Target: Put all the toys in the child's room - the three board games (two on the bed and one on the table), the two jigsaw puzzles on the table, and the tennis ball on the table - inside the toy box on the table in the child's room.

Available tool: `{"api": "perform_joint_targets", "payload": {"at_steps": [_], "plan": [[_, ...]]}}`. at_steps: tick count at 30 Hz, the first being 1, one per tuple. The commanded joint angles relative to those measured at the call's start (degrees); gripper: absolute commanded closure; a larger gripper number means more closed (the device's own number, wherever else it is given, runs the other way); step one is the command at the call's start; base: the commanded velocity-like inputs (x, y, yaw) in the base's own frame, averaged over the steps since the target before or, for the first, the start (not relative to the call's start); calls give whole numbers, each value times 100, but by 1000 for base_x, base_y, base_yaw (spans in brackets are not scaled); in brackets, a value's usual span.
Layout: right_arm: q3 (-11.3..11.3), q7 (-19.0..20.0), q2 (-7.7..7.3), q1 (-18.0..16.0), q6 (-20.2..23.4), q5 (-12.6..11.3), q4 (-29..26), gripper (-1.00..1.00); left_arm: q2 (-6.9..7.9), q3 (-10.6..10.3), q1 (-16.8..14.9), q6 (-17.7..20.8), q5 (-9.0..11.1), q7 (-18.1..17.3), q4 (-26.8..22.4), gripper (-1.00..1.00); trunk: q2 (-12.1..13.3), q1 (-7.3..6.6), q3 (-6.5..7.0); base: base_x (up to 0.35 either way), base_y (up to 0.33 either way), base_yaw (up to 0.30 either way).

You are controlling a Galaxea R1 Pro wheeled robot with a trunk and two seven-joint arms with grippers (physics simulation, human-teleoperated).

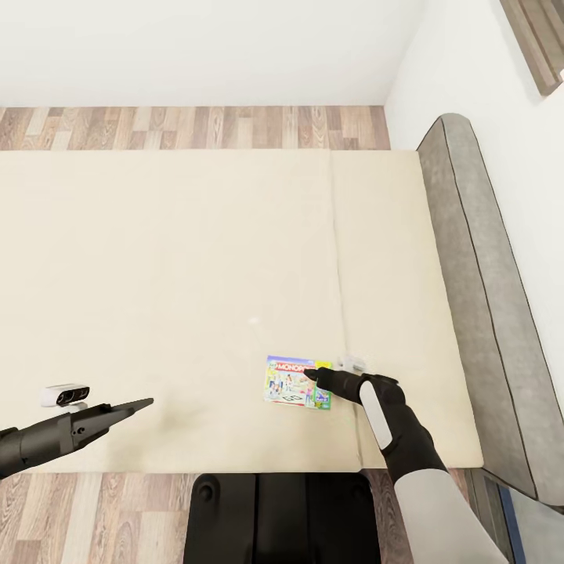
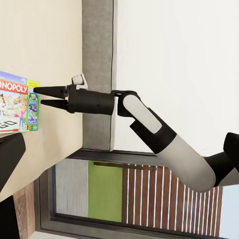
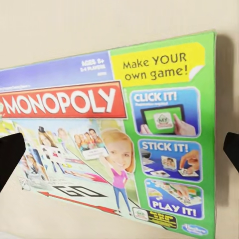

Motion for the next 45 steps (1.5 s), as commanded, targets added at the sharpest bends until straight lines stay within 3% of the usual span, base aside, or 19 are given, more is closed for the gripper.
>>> {"api": "perform_joint_targets", "payload": {"at_steps": [1, 17, 45], "plan": [[-24, 40, 5, -1, 34, 27, -5, -100, 3, 0, -1, 61, -4, -23, -1, -100, -9, 3, -6, 0, 0, 0], [-24, -13, -43, 0, 66, 56, -13, -100, 2, 6, -1, 61, -4, -23, -1, -100, -9, 3, -15, 0, 0, 0], [-24, -171, -17, 2, 67, 47, -18, -100, 1, 9, -1, 61, -4, -23, -1, -100, -9, 3, -173, 0, 0, 0]]}}
